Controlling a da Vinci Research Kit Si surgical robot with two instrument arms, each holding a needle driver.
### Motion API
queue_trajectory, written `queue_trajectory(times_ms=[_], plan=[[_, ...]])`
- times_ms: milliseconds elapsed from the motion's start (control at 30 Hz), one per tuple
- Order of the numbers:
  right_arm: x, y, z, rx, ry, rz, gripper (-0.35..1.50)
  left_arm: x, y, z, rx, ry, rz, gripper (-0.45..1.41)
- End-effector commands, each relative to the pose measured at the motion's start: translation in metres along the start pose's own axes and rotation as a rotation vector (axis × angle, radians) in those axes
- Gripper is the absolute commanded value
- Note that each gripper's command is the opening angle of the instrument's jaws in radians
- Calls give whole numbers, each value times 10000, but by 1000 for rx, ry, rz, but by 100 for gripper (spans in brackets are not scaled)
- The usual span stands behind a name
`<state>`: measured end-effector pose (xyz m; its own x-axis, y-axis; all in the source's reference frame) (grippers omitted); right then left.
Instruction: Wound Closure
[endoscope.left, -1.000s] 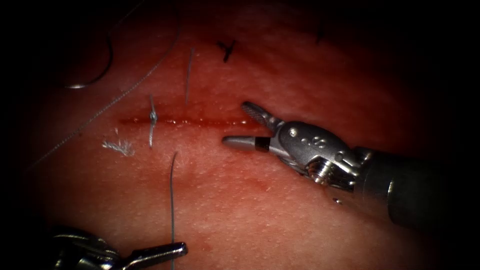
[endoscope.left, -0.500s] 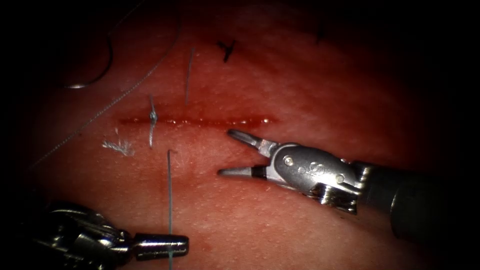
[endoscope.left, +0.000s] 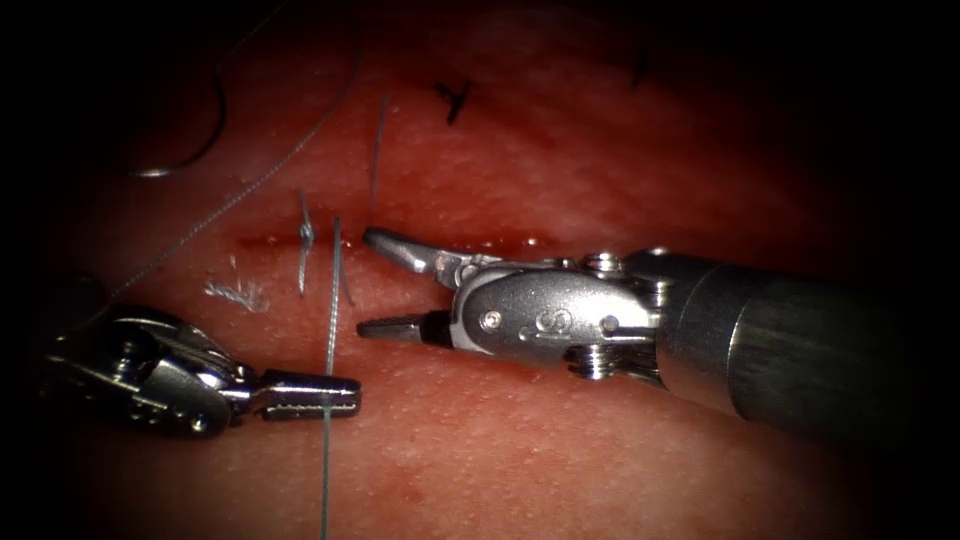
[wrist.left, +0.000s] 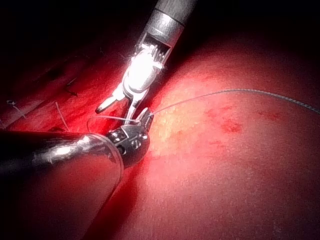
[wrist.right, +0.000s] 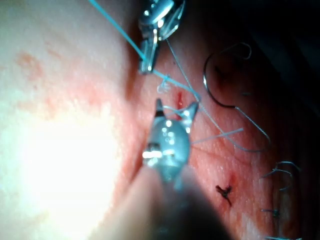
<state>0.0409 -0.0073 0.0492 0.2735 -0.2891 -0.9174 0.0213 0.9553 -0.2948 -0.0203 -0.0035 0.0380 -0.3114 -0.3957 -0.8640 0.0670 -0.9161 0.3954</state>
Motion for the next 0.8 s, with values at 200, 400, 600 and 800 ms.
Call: queue_trajectory(times_ms=[200, 400, 600, 800], plan=[[1, 5, 35, -1, 37, -144, 93, -2, -5, 11, -15, -4, -7, -45], [9, -1, 40, 26, 68, -214, 56, -3, -5, 9, -19, -3, -19, -45], [9, 0, 32, 111, 46, -276, -35, -7, -7, 4, -22, 3, -66, -45], [-4, 8, 25, 76, -58, -259, -35, -6, -6, 0, -19, -12, -183, 78]])
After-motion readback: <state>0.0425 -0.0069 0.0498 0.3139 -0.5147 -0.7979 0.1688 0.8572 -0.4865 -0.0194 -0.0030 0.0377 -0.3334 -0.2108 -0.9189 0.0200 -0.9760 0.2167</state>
